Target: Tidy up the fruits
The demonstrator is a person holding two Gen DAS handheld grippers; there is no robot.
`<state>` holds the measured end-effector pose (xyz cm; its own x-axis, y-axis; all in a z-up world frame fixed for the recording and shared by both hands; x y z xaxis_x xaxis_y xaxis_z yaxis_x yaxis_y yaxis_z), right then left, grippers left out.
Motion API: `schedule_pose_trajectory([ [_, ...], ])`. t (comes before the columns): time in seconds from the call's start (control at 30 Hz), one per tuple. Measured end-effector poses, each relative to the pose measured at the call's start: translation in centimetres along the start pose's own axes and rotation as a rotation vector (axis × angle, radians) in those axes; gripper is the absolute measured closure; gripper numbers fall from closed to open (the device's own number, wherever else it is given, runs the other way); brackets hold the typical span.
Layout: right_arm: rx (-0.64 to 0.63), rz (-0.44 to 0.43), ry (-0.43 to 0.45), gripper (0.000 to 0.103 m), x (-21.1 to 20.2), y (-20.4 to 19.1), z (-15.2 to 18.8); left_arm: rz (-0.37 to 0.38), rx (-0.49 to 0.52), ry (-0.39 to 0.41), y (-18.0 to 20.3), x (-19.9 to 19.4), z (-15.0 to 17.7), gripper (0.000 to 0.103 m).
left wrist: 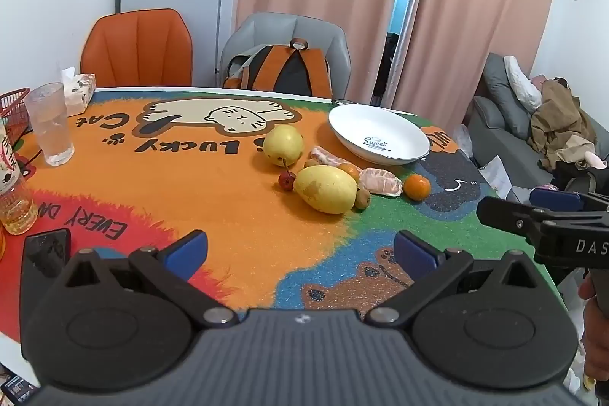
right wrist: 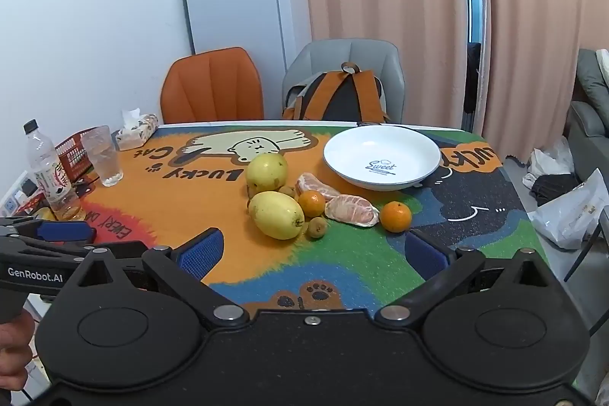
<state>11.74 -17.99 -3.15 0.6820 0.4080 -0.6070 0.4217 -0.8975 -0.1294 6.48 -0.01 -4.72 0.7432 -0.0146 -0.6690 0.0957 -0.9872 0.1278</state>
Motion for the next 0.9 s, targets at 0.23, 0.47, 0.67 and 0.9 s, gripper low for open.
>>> schedule_pose_trajectory([
  [0.23,-0.008,-0.008,0.022,0.000,-0.26,0.57,0.06,0.002,-0.001,0.004,-0.47,-0.04,-0.08,0.000],
  [0.47,-0.006,0.020,0.001,0.000,0.24,0.30,0.13,-0.006,-0.002,0.001,-0.40,-0.20,-0.23,0.000],
  [0.67,-0.004,0.023,0.004,0.000,-0.09,0.53,0.19,-0.009,-0.004,0.004,-0.41,-0.21,-0.28,0.000],
  [0.9,-0.014,0.019,0.005,0.000,-0.31,0.35,0.09,-0.011,-0.002,0.013,-0.53,-0.58,-0.54,0.000],
])
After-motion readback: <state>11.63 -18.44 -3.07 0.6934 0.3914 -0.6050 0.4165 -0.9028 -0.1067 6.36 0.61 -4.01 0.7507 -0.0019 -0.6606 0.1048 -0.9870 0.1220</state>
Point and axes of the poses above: each gripper's, at about its wrist camera, not at the fingertips, and x roughly the way its jaws point, y to its right, z to its underside, the point moved 8 cm from there along x, roughly the way its jaws point, and after that the axes turned 6 degrees about -y, right-handed, at the moved point
